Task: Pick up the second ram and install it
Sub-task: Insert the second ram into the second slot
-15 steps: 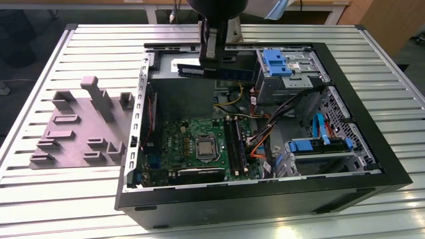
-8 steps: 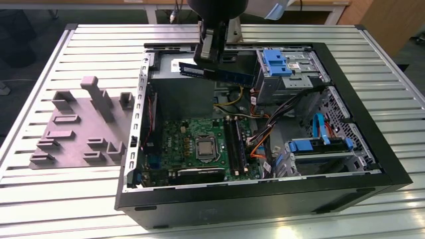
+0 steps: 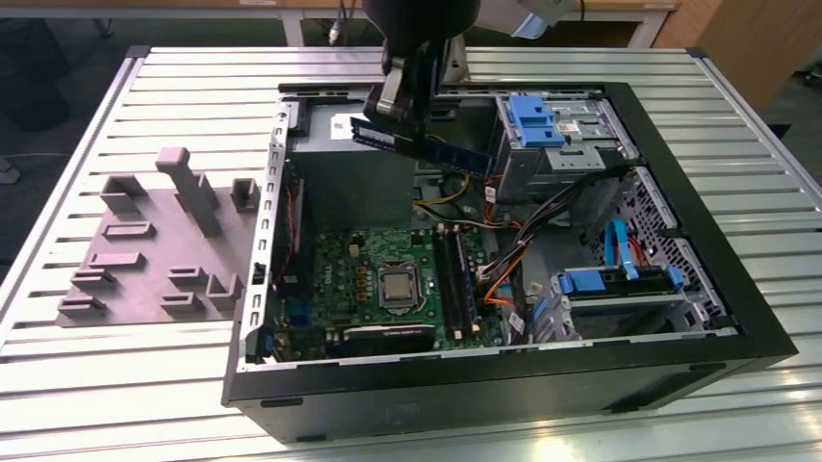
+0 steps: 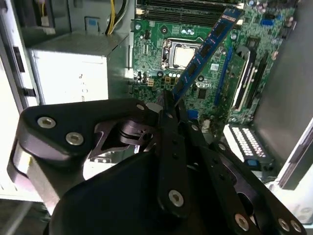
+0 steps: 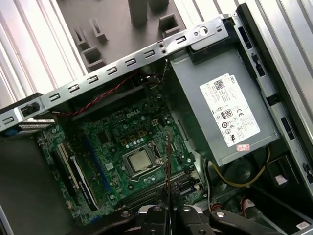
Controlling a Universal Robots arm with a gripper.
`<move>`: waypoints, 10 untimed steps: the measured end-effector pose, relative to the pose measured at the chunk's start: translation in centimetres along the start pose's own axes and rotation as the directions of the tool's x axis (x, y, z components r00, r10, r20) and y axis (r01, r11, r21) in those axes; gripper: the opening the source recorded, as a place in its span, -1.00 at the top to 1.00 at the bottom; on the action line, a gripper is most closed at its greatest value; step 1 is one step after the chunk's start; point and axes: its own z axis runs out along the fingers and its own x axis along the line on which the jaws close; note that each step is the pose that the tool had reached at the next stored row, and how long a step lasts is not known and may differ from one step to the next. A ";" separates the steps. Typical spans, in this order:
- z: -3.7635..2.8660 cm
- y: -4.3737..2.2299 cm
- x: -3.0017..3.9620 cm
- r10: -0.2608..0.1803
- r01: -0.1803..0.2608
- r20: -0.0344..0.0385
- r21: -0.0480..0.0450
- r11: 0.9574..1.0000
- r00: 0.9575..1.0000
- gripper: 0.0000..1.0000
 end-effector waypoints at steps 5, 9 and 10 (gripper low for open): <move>0.14 0.00 0.01 0.088 -0.088 0.000 0.004 0.996 0.996 0.73; 0.26 -0.01 0.01 0.159 -0.159 0.001 0.008 0.987 0.987 0.73; 0.29 -0.01 0.01 0.177 -0.177 0.001 0.009 0.984 0.984 0.73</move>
